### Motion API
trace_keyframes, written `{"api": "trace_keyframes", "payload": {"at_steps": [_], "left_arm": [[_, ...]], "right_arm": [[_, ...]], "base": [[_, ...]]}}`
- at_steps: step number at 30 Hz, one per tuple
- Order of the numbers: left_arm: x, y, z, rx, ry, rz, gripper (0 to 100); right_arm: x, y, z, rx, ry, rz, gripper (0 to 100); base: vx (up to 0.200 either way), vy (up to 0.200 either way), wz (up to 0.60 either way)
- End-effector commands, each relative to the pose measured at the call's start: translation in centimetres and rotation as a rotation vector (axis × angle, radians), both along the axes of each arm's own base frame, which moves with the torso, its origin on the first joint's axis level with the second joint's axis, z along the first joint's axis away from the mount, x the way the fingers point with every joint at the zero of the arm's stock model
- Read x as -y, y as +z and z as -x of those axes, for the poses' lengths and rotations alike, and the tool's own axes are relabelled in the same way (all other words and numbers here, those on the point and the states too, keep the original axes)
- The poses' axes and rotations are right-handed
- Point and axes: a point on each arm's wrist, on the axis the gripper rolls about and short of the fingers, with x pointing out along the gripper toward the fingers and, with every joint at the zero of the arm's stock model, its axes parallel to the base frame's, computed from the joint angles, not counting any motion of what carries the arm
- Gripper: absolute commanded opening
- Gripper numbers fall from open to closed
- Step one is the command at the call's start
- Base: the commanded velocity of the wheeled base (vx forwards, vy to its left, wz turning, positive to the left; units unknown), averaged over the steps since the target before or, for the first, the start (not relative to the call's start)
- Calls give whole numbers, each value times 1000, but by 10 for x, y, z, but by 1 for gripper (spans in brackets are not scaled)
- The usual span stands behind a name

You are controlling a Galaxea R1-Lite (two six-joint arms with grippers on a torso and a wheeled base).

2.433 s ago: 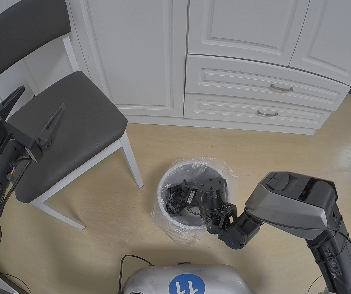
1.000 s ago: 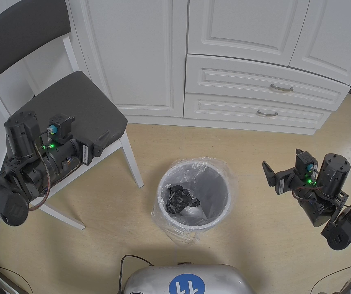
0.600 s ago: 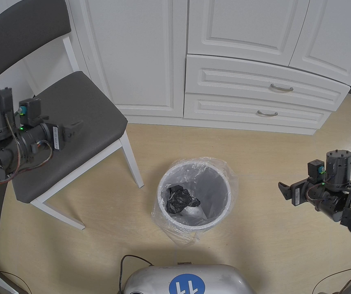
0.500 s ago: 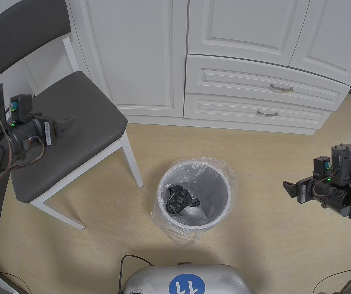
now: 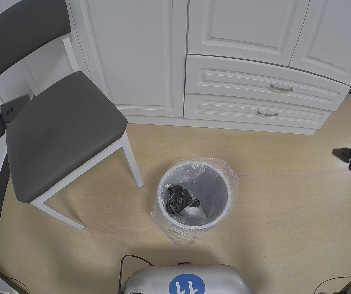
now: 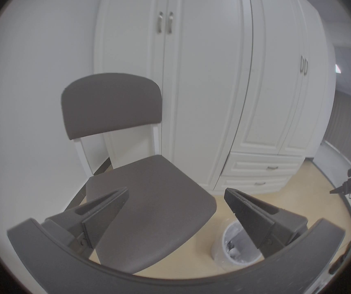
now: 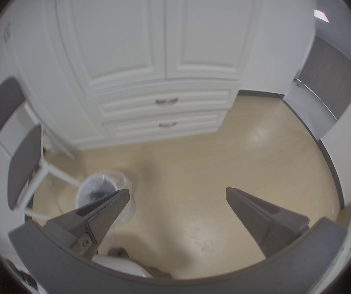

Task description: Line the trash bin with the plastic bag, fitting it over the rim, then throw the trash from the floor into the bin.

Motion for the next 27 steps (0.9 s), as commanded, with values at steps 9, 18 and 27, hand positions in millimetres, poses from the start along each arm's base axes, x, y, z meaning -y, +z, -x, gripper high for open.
{"api": "trace_keyframes", "payload": {"at_steps": [9, 18, 27], "left_arm": [[-15, 18, 89, 194, 51, 86, 100], [-20, 10, 138, 241, 142, 77, 100], [-20, -7, 188, 242, 137, 62, 100]], "right_arm": [[21, 53, 142, 563, -105, -84, 100], [21, 19, 212, 721, -138, -59, 100], [19, -19, 254, 737, -138, -30, 100]], "base": [[0, 0, 0], [0, 0, 0], [0, 0, 0]]}}
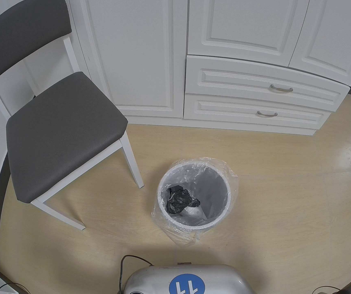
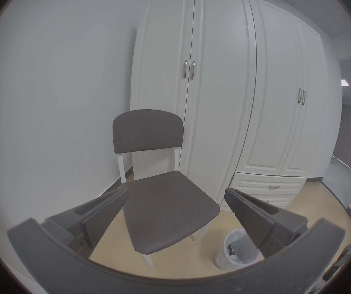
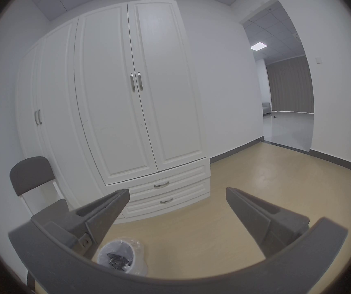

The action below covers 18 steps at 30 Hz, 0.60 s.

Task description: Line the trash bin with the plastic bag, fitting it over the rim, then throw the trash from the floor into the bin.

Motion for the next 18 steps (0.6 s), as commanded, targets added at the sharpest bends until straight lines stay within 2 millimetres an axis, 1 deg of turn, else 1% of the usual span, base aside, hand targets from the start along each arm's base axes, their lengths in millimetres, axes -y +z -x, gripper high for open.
{"api": "trace_keyframes", "payload": {"at_steps": [1, 2, 4, 8, 9, 11, 17, 18], "left_arm": [[0, -10, 44, 82, 12, -8, 100], [0, -10, 44, 82, 12, -8, 100], [0, -19, 56, 73, 13, -39, 100], [0, -28, 64, 62, 16, -66, 100], [0, -28, 65, 64, 16, -68, 100], [1, -36, 72, 77, 26, -70, 100], [2, -65, 92, 71, 31, -71, 100], [2, -67, 94, 71, 31, -71, 100]], "right_arm": [[-1, -29, 36, 84, -4, 10, 100], [-1, -29, 36, 84, -4, 10, 100], [1, -38, 42, 103, 15, 11, 100], [2, -48, 45, 116, 24, 18, 100], [2, -48, 45, 116, 23, 19, 100], [0, -52, 49, 138, 39, 27, 100], [0, -52, 48, 142, 58, 24, 100], [0, -53, 47, 140, 59, 24, 100]], "base": [[0, 0, 0], [0, 0, 0], [0, 0, 0], [0, 0, 0], [0, 0, 0], [0, 0, 0], [0, 0, 0], [0, 0, 0]]}}
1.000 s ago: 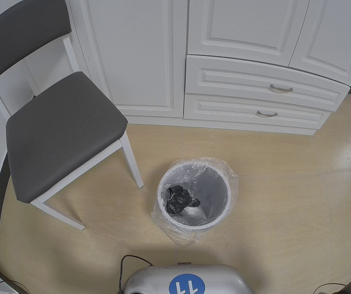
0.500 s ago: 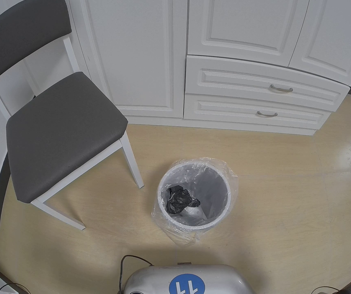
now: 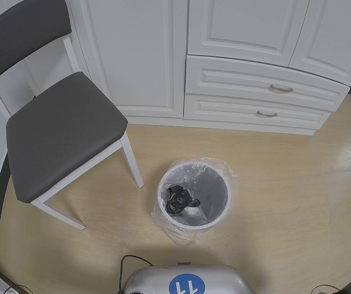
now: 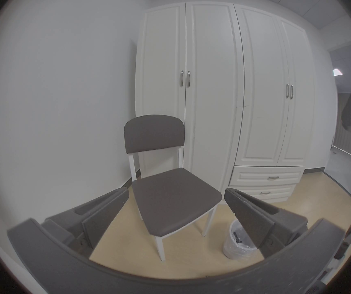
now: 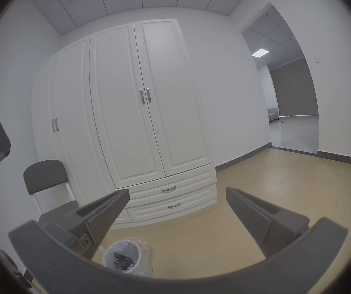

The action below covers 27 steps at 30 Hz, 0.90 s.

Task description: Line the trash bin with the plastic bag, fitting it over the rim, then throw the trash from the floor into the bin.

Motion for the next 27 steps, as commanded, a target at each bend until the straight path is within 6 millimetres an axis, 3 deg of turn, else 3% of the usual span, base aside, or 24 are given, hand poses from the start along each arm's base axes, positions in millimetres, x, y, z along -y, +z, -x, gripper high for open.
{"api": "trace_keyframes", "payload": {"at_steps": [1, 5, 15, 19, 23, 27], "left_arm": [[1, -29, 24, 30, 6, -1, 100], [0, -58, 33, 24, 5, 5, 100], [-1, -69, 20, -20, 14, -21, 100], [-1, -79, 3, -7, 22, -35, 100], [-4, -98, -20, 44, 166, 42, 100], [-4, -114, -34, 83, 161, 42, 100]], "right_arm": [[0, -7, 0, 5, 6, -2, 100], [-1, -12, -6, 7, 28, 2, 100], [-1, -12, -12, 69, 59, 7, 100], [-1, -15, -20, 132, 38, 49, 100], [-1, -17, -26, 233, -1, 130, 100], [-1, -17, -26, 290, -16, 127, 100]], "base": [[0, 0, 0], [0, 0, 0], [0, 0, 0], [0, 0, 0], [0, 0, 0], [0, 0, 0]]}}
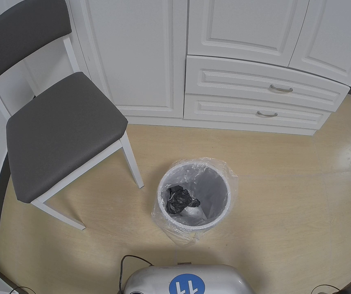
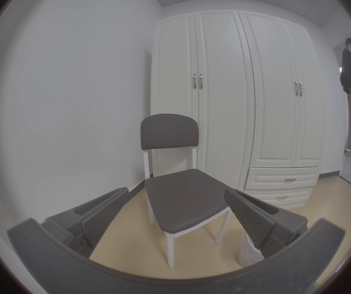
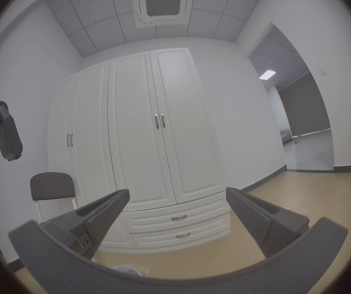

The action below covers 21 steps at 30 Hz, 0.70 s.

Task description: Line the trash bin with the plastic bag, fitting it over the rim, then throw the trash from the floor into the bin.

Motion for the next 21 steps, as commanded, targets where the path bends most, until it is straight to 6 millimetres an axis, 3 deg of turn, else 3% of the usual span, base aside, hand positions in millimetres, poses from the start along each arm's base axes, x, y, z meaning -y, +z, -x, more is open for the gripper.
{"api": "trace_keyframes", "payload": {"at_steps": [1, 8, 13, 21], "left_arm": [[-1, -30, -20, -13, 42, 26, 100], [1, -72, -40, -124, -34, -8, 100], [1, -82, -41, -224, -29, -38, 100], [1, -81, -41, -223, -27, -38, 100]], "right_arm": [[0, -10, -6, 36, -26, 21, 100], [1, -19, -13, 36, -40, 11, 100], [1, -29, -20, 70, -66, 40, 100], [1, -53, -32, 44, -105, 94, 100]], "base": [[0, 0, 0], [0, 0, 0], [0, 0, 0], [0, 0, 0]]}}
